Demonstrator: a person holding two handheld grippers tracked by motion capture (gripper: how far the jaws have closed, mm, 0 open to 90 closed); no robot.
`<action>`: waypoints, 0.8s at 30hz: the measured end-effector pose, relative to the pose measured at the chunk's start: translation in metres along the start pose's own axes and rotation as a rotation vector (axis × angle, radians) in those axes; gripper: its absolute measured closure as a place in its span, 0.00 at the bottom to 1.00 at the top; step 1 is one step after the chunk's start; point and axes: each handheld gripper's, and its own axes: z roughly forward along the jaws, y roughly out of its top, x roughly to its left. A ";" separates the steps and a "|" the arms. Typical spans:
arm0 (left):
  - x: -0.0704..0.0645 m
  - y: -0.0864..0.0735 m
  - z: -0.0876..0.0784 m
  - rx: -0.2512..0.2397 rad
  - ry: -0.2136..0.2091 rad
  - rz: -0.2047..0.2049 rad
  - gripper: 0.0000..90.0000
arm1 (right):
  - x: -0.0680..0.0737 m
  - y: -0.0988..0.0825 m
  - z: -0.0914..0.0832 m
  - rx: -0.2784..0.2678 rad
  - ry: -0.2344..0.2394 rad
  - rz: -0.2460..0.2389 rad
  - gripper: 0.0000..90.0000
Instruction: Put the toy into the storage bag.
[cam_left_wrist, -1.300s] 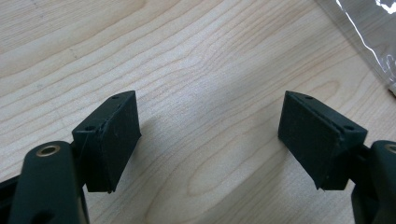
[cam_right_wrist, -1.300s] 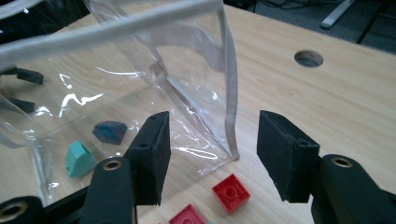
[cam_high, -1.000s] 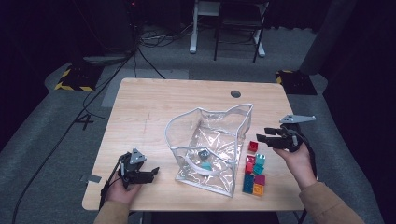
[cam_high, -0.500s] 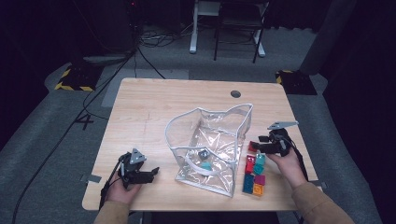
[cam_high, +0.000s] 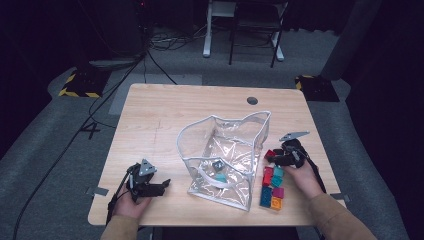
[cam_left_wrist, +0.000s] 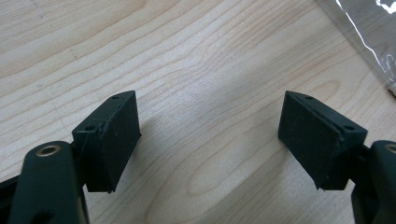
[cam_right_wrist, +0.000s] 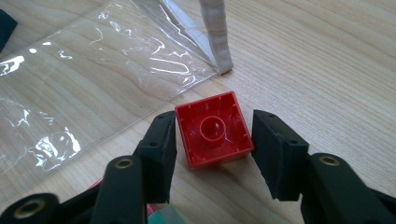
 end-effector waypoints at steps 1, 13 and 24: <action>0.000 0.000 0.000 0.000 0.000 0.000 0.24 | 0.000 0.000 0.000 0.003 -0.005 0.003 0.62; 0.000 0.000 0.000 0.001 -0.001 0.000 0.24 | -0.001 0.003 -0.013 -0.025 0.003 0.021 0.65; 0.000 0.000 0.000 0.001 0.000 0.003 0.24 | 0.004 0.018 -0.060 -0.111 0.052 0.035 0.65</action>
